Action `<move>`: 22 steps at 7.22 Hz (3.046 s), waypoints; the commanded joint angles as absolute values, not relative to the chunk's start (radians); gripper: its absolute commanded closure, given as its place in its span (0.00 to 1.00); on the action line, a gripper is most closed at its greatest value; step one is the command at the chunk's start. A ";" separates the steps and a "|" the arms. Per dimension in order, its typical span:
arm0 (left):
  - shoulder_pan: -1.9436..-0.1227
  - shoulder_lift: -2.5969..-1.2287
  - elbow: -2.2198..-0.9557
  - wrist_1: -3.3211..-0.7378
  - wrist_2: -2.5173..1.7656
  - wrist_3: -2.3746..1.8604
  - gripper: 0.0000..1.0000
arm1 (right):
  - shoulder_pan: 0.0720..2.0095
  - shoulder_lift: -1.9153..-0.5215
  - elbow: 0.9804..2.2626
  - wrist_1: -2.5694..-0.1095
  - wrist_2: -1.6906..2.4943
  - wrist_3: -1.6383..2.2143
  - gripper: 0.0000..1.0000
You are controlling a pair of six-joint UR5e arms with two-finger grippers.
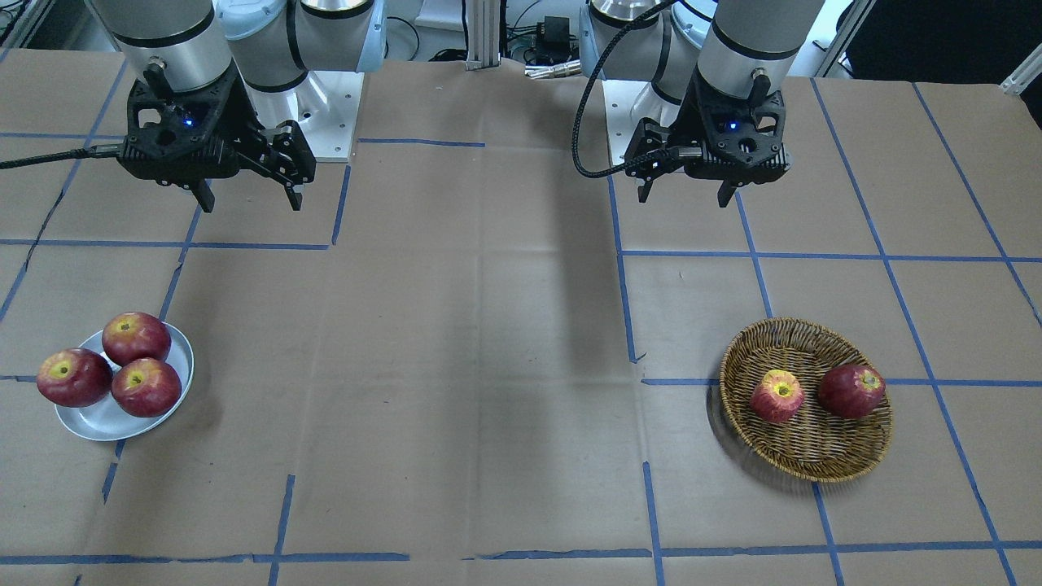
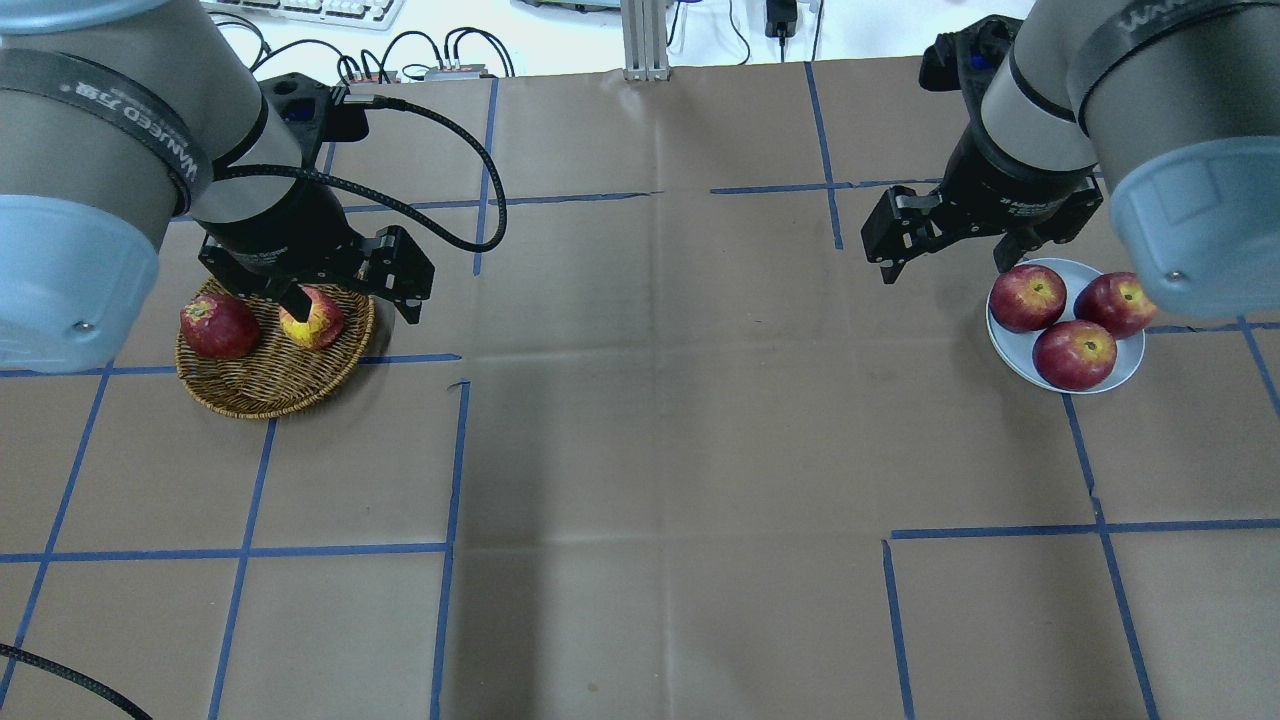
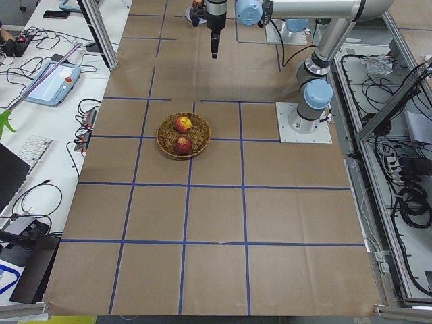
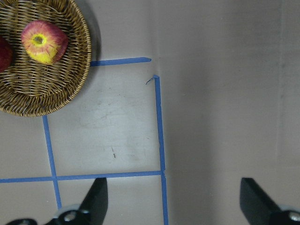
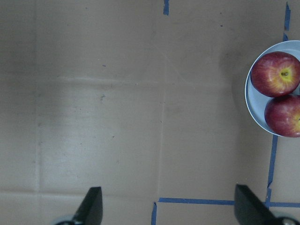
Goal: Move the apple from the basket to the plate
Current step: 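Lower the left gripper over the red-yellow apple in the wicker basket, then close the left gripper on the red-yellow apple and lift it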
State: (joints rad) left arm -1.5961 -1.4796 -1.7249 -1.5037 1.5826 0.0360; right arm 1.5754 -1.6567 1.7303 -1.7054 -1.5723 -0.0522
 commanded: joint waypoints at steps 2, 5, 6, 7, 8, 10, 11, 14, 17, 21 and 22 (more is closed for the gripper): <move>-1.591 -1.470 -1.727 -1.488 1.583 0.093 0.01 | 1.575 -1.657 1.730 -1.706 -1.572 -0.052 0.00; -1.545 -1.544 -1.730 -1.404 1.586 0.264 0.01 | 1.575 -1.657 1.730 -1.706 -1.572 -0.052 0.00; -1.499 -1.587 -1.739 -1.346 1.586 0.381 0.01 | 1.575 -1.657 1.730 -1.704 -1.572 -0.052 0.00; -1.423 -1.635 -1.740 -1.303 1.585 0.465 0.01 | 1.575 -1.657 1.730 -1.704 -1.572 -0.052 0.00; -1.355 -1.697 -1.755 -1.204 1.585 0.580 0.01 | 1.575 -1.657 1.730 -1.706 -1.572 -0.052 0.00; -1.318 -1.828 -1.734 -1.096 1.588 0.658 0.01 | 1.575 -1.657 1.732 -1.704 -1.572 -0.052 0.00; -1.306 -1.863 -1.741 -1.047 1.586 0.699 0.01 | 1.575 -1.657 1.732 -1.704 -1.572 -0.052 0.00; -1.276 -1.959 -1.755 -0.999 1.595 0.704 0.01 | 1.575 -1.657 1.732 -1.704 -1.572 -0.052 0.00; -1.275 -2.000 -1.764 -0.962 1.624 0.695 0.01 | 1.575 -1.657 1.732 -1.704 -1.572 -0.052 0.00; -1.278 -2.034 -1.793 -0.936 1.617 0.658 0.21 | 1.575 -1.657 1.732 -1.704 -1.572 -0.052 0.00; -1.279 -2.034 -1.793 -0.936 1.626 0.664 0.30 | 1.575 -1.657 1.732 -1.704 -1.572 -0.052 0.00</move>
State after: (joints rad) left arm -1.2781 -2.0334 -1.7905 -0.9363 1.6197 0.6620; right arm 1.5754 -1.6567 1.7319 -1.7042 -1.5723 -0.0522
